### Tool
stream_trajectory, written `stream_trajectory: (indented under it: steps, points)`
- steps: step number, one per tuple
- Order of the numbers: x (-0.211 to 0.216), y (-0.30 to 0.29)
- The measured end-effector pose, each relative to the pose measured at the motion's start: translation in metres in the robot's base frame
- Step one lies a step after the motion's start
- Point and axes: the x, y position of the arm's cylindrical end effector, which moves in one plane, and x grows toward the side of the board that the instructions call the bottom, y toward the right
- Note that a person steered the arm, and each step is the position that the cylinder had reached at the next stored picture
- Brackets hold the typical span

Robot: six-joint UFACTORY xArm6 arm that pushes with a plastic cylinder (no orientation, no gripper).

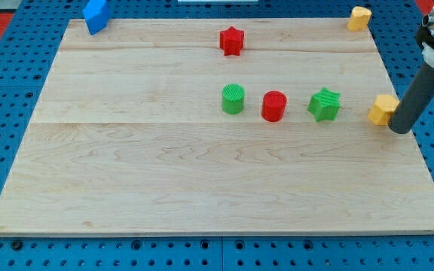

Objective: Slide the yellow hexagon towards center right

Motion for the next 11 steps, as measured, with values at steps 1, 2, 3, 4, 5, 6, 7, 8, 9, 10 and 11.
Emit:
stream_trajectory:
  steps: [1, 2, 3, 4, 5, 6, 7, 8, 9, 10, 11]
  points:
    - [-0.001, -0.018]
    - [-0.002, -0.051]
    - [-0.008, -0.071]
    - [-0.008, -0.030]
    - [-0.008, -0.006]
    - [-0.006, -0.016]
    - [-0.016, -0.055]
    - [-0.020, -0.068]
    - [-0.020, -0.029]
    - [-0.021, -0.015]
    - [-0.047, -0.035]
